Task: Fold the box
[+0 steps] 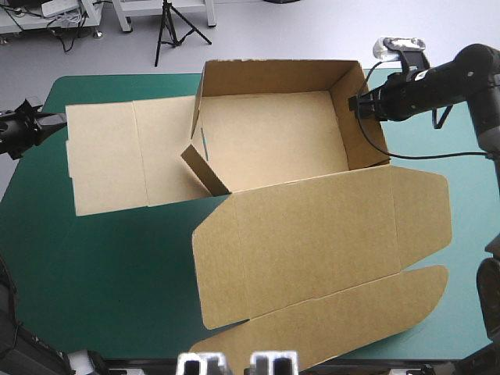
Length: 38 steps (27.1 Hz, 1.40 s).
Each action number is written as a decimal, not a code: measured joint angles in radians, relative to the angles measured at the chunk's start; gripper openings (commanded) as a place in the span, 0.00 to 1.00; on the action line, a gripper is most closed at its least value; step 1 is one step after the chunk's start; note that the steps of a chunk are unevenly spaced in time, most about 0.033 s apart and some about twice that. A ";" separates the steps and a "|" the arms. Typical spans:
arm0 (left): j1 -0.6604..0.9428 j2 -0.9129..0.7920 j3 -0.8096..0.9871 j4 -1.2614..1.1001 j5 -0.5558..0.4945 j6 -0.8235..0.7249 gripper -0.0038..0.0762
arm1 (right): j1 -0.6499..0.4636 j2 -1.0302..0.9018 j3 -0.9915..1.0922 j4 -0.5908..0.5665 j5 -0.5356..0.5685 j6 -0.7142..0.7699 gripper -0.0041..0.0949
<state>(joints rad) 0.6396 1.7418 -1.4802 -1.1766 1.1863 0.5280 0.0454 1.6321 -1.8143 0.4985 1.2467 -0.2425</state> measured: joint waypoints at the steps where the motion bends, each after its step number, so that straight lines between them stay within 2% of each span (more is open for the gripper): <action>1: 0.000 0.014 0.000 -0.014 0.006 0.009 0.04 | -0.008 -0.019 0.000 0.017 0.000 -0.001 0.02; 4: -0.038 0.037 0.000 -0.065 0.008 0.035 0.04 | -0.024 -0.076 0.000 0.051 0.004 -0.003 0.02; 8: -0.183 0.026 0.000 -0.239 0.011 0.066 0.04 | -0.024 -0.100 0.000 0.069 -0.025 -0.005 0.02; 14: -0.302 -0.024 0.000 -0.251 0.018 0.098 0.04 | -0.024 -0.100 0.000 0.095 -0.109 -0.002 0.02; 23: -0.354 -0.112 0.000 -0.251 0.020 0.102 0.04 | -0.024 -0.099 0.000 0.102 -0.219 -0.002 0.03; 38: -0.511 -0.239 0.000 -0.258 0.030 0.099 0.04 | -0.012 -0.050 0.000 0.101 -0.235 -0.002 0.03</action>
<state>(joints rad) 0.1288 1.5023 -1.4802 -1.4349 1.2164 0.6267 0.0332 1.5824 -1.8143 0.5993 1.0120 -0.2446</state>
